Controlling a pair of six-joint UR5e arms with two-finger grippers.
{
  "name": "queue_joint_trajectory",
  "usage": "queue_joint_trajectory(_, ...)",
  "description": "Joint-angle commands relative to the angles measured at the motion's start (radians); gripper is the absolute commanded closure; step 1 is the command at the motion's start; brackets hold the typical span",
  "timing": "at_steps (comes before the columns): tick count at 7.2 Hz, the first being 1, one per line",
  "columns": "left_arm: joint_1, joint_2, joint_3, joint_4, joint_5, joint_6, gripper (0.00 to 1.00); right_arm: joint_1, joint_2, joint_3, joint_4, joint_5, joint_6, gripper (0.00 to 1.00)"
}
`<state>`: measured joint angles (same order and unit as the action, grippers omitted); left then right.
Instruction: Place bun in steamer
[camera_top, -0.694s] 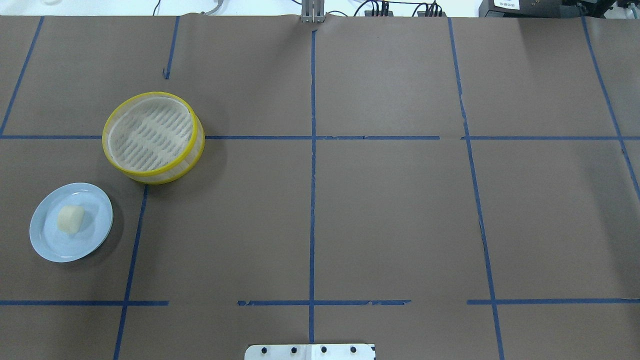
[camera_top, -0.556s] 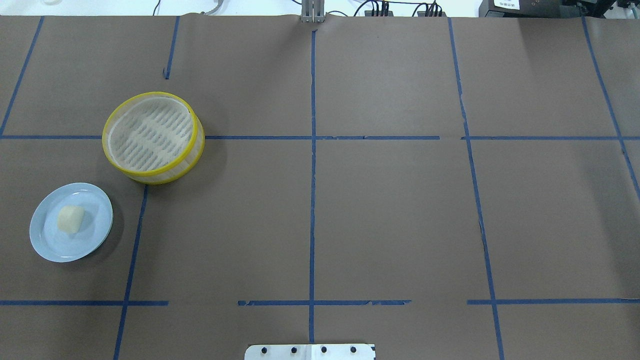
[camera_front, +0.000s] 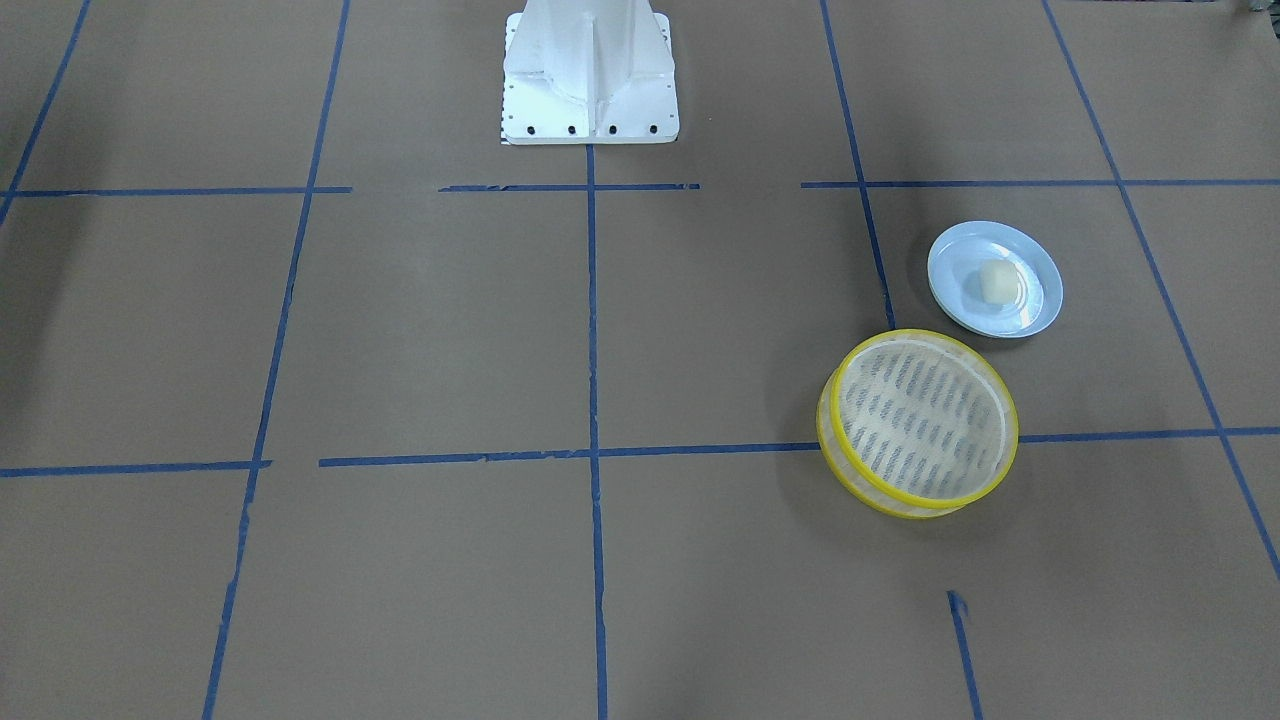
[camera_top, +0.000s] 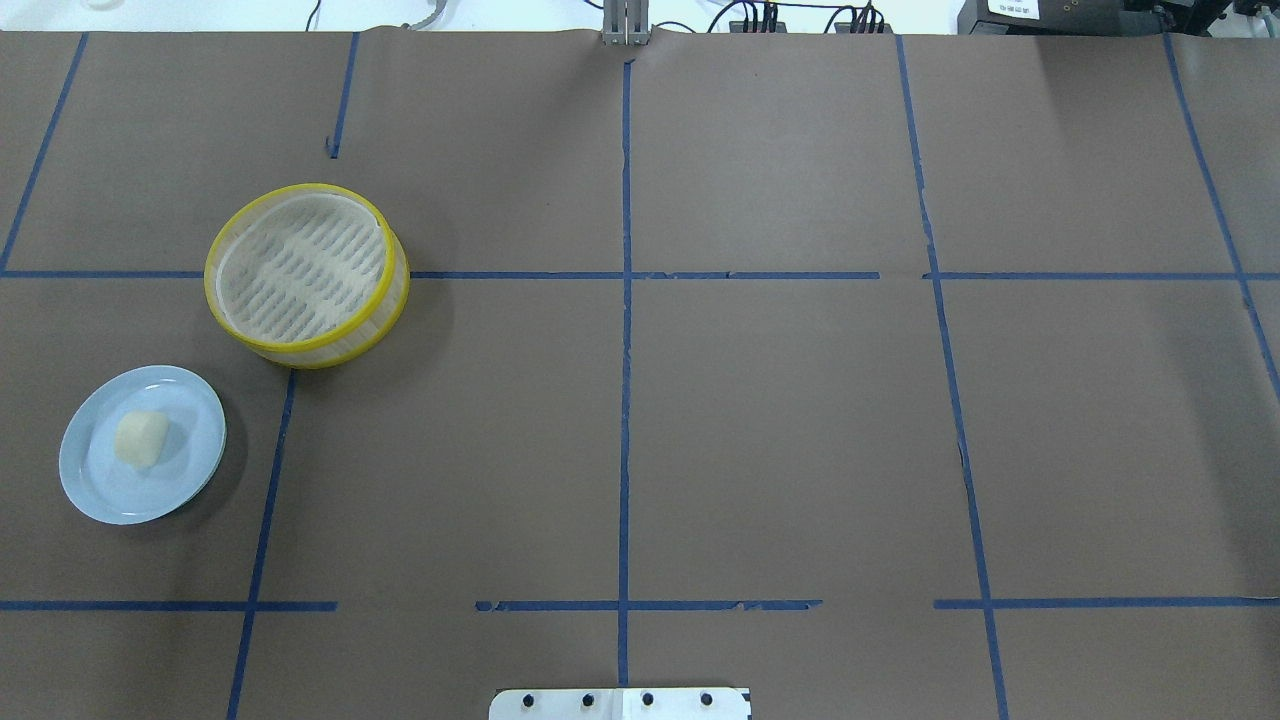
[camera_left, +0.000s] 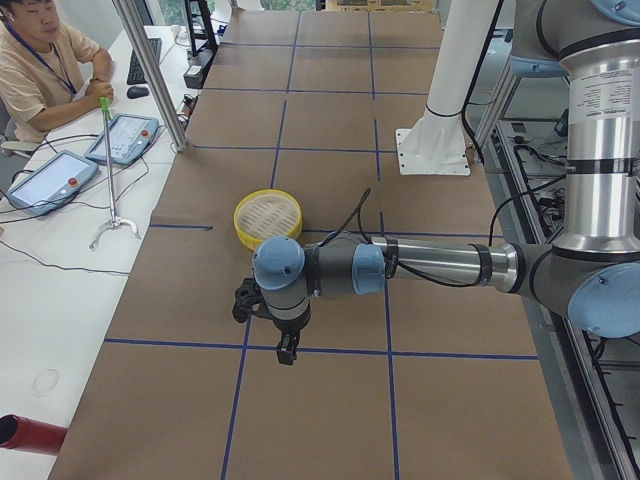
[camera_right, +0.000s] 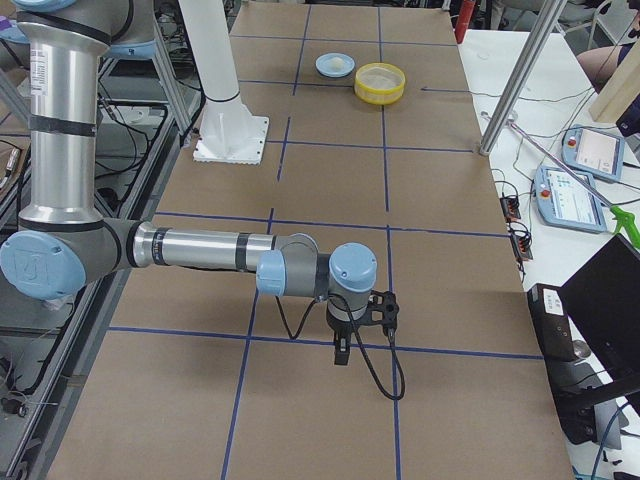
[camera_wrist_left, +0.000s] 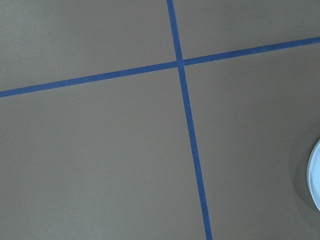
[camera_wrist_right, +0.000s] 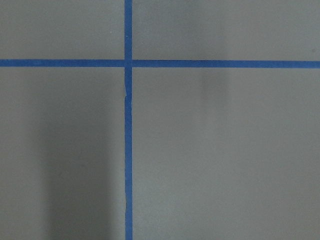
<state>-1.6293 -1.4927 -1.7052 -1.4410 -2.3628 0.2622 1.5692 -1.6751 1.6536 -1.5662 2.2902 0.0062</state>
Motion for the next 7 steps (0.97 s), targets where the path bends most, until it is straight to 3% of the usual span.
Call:
queue_joint_trajectory(1, 0.003, 0.003, 0.004, -0.132, 0.002, -0.023, 0.00, 0.000, 0.000, 0.000, 0.000, 0.000, 0.000, 0.00)
queue_joint_trajectory(2, 0.012, 0.003, -0.001, -0.162, -0.007, -0.178, 0.00, 0.000, 0.000, 0.000, 0.000, 0.000, 0.000, 0.00)
queue_joint_trajectory(3, 0.046, 0.009, 0.001, -0.315, -0.006, -0.360, 0.00, 0.000, 0.000, 0.000, 0.000, 0.000, 0.000, 0.00)
queue_joint_trajectory(5, 0.187, 0.032, -0.005, -0.499, -0.006, -0.547, 0.00, 0.000, 0.000, 0.000, 0.000, 0.000, 0.000, 0.00)
queue_joint_trajectory(7, 0.331, 0.080, -0.043, -0.719, 0.003, -0.850, 0.00, 0.000, 0.000, 0.000, 0.000, 0.000, 0.000, 0.00)
